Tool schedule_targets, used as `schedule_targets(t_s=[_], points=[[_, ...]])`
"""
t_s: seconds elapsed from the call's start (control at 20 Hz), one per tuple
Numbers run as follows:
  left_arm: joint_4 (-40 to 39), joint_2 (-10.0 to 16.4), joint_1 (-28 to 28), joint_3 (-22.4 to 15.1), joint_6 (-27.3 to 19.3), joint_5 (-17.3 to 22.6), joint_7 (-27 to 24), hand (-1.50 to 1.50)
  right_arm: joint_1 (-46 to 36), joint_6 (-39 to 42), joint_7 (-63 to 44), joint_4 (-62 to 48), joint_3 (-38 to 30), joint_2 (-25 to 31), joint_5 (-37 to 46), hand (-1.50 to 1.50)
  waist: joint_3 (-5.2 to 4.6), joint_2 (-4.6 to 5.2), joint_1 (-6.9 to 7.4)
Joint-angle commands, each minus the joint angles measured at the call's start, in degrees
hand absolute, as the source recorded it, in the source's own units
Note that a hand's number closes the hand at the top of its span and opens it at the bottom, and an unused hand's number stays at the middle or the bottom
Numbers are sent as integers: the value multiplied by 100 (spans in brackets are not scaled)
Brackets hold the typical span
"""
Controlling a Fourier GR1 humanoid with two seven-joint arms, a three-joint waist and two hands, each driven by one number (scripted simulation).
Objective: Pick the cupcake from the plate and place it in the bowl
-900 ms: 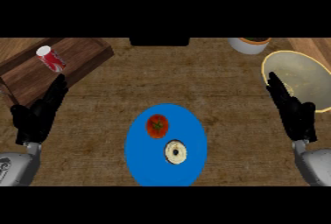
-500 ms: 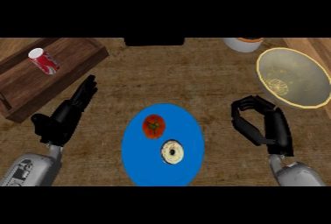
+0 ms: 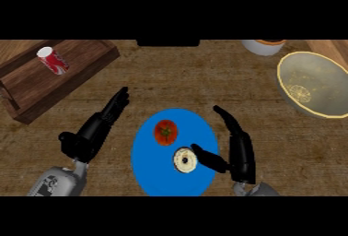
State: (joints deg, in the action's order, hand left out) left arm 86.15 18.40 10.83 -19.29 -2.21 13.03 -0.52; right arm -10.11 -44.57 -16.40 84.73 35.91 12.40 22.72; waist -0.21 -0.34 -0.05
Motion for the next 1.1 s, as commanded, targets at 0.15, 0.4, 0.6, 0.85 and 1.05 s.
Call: schedule_targets(t_s=[0.15,0.4,0.6,0.85,1.05], points=[[184,52,-178,-15,47,-26,37,0,-887,1748,-2445,-93,436,540,1271,-150,-22,-30,23],[176,-49,152,42,-21,9,277,0,-1273,3867,-3882,313,868,353,442,-150,-22,-16,33],[15,-64,-62,-66,79,-94,0,0,-1982,5113,-5286,574,638,-27,-329,-150,-14,14,62],[158,-44,-252,-73,39,-208,-66,0,-2530,5758,-6418,549,184,-468,-1123,-150,5,11,63],[266,-197,-111,-74,-10,-129,243,0,-2757,5625,-6864,270,327,-841,-1192,-150,9,5,36]])
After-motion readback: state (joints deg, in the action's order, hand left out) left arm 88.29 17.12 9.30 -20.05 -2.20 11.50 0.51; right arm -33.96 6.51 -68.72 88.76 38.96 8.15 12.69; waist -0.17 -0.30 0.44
